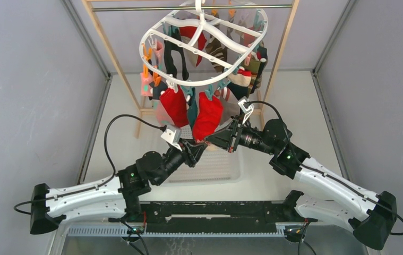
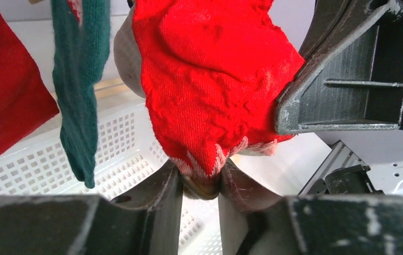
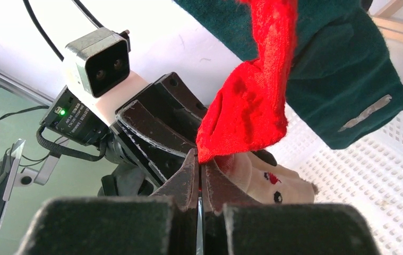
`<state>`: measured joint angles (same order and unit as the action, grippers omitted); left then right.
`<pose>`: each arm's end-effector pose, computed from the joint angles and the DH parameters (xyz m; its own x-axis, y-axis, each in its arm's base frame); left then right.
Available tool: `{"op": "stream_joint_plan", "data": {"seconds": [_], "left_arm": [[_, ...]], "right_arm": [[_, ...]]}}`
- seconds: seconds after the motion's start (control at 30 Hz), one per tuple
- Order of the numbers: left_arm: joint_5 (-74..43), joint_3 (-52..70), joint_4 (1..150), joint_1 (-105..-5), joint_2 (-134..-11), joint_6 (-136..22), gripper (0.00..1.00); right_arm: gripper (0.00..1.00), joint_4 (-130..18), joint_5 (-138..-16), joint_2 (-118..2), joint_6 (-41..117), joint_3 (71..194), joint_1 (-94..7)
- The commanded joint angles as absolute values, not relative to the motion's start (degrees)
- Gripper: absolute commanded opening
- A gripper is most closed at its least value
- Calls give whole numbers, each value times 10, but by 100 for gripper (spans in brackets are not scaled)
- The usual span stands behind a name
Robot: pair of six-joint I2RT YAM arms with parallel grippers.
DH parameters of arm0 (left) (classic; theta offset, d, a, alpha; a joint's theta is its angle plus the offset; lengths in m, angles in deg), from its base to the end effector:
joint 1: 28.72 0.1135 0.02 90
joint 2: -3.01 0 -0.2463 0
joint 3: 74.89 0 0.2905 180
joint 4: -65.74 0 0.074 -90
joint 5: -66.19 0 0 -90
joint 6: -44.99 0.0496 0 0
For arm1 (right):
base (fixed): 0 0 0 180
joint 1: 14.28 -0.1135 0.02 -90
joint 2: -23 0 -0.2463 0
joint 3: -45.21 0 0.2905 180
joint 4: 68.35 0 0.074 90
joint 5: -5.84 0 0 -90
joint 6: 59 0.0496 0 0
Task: Remove the socks clipped to the hanger
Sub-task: Remove the sock from the hanger.
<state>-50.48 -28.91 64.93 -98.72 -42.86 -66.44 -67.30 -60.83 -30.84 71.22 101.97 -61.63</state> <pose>0.1089 -0.2342 0.2927 -0.2456 -0.2798 -0.9281 0.6408 0.6716 -0.3720 0.1782 0.2224 0.3311 -0.5924 0.2321 -0.7715 -0.7347 0.2372 0.6355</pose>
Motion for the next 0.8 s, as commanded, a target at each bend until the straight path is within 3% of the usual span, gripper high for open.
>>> {"op": "stream_joint_plan", "data": {"seconds": [0.0,0.1,0.23,0.53,0.77], "left_arm": [[-488,-296,630,-982,-417,-659,28],[-484,-295,640,-982,-411,-658,15],[-481,-295,659,-981,-397,-661,12],[-460,-269,742,-975,-372,-675,13],[-432,-256,773,-958,-351,-686,14]], "right_arm": [[0,-684,-616,-302,706,1045,-621],[0,-678,-620,-303,701,1045,-622],[0,-669,-628,-301,693,1045,-622],[52,-602,-686,-270,642,1045,-618],[70,-535,-727,-234,547,1083,-615]]}}
